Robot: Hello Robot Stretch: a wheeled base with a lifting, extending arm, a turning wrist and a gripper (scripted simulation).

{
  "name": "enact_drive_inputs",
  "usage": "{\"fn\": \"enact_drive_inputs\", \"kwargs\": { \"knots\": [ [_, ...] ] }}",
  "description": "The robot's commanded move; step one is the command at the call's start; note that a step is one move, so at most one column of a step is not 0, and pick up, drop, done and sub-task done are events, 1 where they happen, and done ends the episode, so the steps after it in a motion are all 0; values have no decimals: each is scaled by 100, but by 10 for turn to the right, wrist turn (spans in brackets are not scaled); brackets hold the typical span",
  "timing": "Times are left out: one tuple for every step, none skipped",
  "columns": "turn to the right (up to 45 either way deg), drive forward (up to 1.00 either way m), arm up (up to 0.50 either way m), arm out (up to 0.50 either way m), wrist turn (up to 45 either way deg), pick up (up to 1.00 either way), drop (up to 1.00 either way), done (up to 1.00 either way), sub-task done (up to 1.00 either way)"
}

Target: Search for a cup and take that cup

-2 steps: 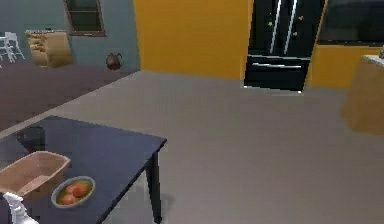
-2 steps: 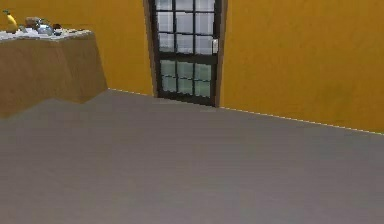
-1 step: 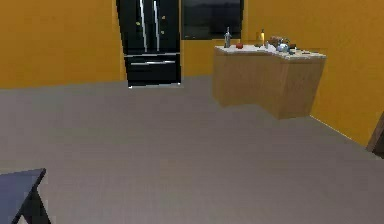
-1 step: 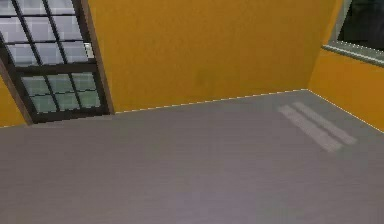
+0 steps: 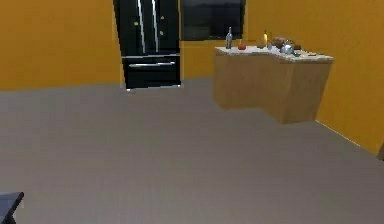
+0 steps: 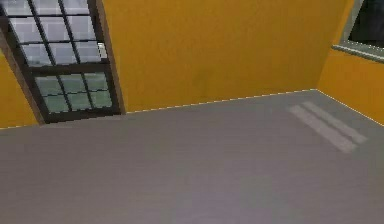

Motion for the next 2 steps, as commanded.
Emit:
{"fn": "enact_drive_inputs", "kwargs": {
  "knots": [
    [-450,0,0,0,0,0,0,0,0],
    [-450,0,0,0,0,0,0,0,0]
  ]
}}
